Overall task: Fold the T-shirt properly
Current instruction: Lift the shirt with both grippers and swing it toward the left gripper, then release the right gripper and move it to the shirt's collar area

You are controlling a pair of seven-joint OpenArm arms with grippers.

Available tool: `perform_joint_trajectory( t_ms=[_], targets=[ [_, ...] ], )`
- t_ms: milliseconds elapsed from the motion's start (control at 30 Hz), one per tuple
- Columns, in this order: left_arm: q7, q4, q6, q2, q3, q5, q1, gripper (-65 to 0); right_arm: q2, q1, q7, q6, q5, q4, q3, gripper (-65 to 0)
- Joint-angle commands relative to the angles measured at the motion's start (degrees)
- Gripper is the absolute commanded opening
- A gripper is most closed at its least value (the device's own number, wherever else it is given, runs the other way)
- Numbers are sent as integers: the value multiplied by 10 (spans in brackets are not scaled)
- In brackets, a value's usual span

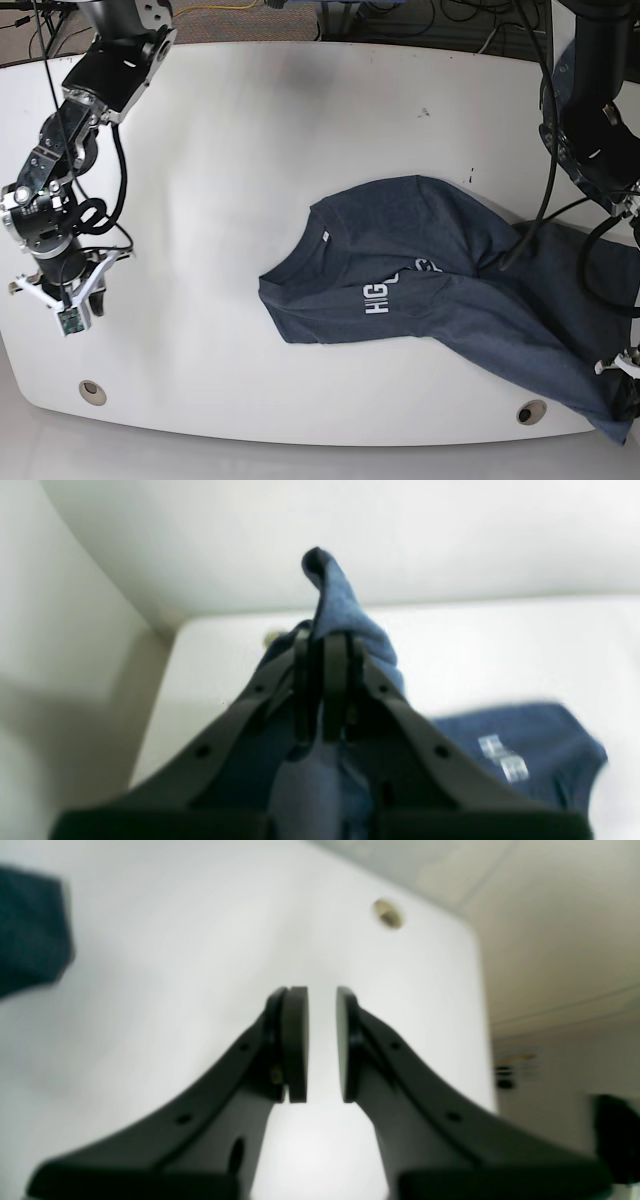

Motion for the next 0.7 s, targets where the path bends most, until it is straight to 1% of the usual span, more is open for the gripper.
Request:
perform_joint_trajectory(
  t_ms=[0,133,233,367,400,500,600,667],
  targets=[
    [-16,8,-1,-9,-2,-7,-6,-650,-12,1,15,-1,7,8,2,-549],
    [-15,23,-1,-9,-4,-7,21,-650,-35,-14,18,-1,7,7,2,-549],
    [-15,43,-1,-9,-9,-7,48,-650,-57,-18,18,-1,7,-15,2,-549],
    [-15,59,-1,-9,-30,-7,92,-650,-88,-16,18,-1,7,-65,1,-549],
    [-15,59,-1,-9,-34,-7,99,-650,-92,-16,18,-1,7,-74,1,-549],
    [-15,59,-7,-14,-56,-7,135,-650,-113,-6,19,-1,7,-121,-2,-542],
    [-15,59,-34,-27,-79,-7,169,-650,-129,9,19,-1,7,-167,-2,-485],
    [-15,57,-54,-31,-94,-7,191,-650,-139,18,19,-1,7,-199,-3,-423]
  ],
)
